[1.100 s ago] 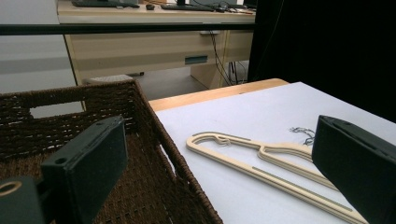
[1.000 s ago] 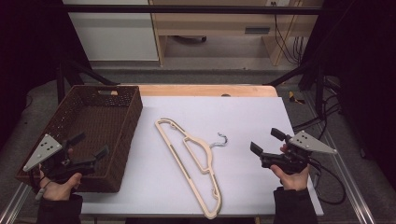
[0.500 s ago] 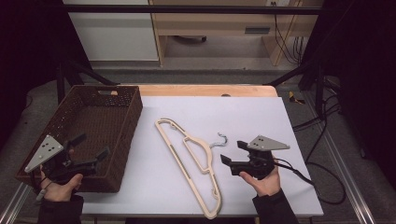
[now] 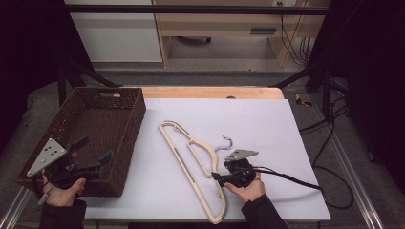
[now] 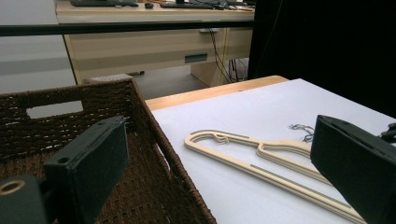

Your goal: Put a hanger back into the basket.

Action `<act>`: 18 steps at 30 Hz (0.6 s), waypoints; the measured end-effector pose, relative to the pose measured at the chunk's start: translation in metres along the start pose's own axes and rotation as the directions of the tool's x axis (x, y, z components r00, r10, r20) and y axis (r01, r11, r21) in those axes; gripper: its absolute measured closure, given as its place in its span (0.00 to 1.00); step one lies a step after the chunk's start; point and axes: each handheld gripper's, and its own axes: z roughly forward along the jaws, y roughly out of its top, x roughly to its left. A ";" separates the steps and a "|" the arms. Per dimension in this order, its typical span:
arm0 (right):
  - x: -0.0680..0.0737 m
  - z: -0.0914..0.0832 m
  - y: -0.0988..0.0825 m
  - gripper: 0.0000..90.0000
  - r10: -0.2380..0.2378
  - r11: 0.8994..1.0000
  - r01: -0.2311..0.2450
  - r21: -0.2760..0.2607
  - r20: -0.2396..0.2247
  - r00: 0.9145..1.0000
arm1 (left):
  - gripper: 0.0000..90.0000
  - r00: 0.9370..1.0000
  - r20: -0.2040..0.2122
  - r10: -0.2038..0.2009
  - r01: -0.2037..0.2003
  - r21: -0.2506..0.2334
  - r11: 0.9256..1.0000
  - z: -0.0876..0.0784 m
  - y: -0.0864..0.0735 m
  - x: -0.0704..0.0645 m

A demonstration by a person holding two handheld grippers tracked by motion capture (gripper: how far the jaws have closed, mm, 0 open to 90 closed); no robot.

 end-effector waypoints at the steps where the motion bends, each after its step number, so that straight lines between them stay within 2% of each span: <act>1: 0.001 0.003 -0.001 0.44 0.006 1.000 -0.006 0.017 0.000 1.000 | 0.05 1.000 0.000 0.001 -0.001 0.001 1.000 0.000 0.000 0.000; 2: 0.001 0.006 -0.002 0.46 0.003 0.999 -0.003 0.033 0.002 1.000 | 0.05 1.000 0.001 0.004 -0.004 0.002 1.000 0.000 0.000 -0.001; 3: 0.002 0.007 -0.003 0.49 0.020 0.999 -0.020 0.042 0.006 1.000 | 0.05 1.000 0.002 0.004 -0.004 0.002 1.000 0.000 0.000 -0.001; 5: 0.000 0.011 -0.005 0.53 0.008 0.999 -0.008 0.051 0.001 1.000 | 0.05 1.000 0.004 0.009 -0.009 0.005 1.000 0.001 0.000 -0.001; 8: 0.003 0.016 -0.007 0.58 0.042 0.995 -0.041 0.088 -0.011 0.999 | 0.05 1.000 0.006 0.011 -0.011 0.009 1.000 0.001 0.000 -0.002; 9: 0.002 0.018 -0.008 0.61 0.027 0.996 -0.025 0.089 -0.019 0.999 | 0.05 1.000 0.006 0.013 -0.013 0.010 1.000 0.002 0.000 -0.003; 11: 0.001 0.019 -0.009 0.63 0.030 0.995 -0.028 0.099 -0.022 0.999 | 0.05 1.000 0.006 0.013 -0.013 0.010 1.000 0.002 0.000 -0.003; 12: 0.002 0.019 -0.008 0.65 0.052 0.993 -0.050 0.109 -0.023 0.998 | 0.05 1.000 0.006 0.013 -0.013 0.010 1.000 0.002 0.000 -0.003; 16: 0.002 0.022 -0.010 0.69 0.079 0.989 -0.074 0.125 -0.033 0.996 | 0.05 1.000 0.007 0.012 -0.012 0.010 1.000 0.002 0.000 -0.004; 18: 0.001 0.023 -0.010 0.72 0.075 0.989 -0.069 0.130 -0.047 0.996 | 0.05 1.000 0.008 0.015 -0.015 0.010 1.000 0.002 0.001 -0.005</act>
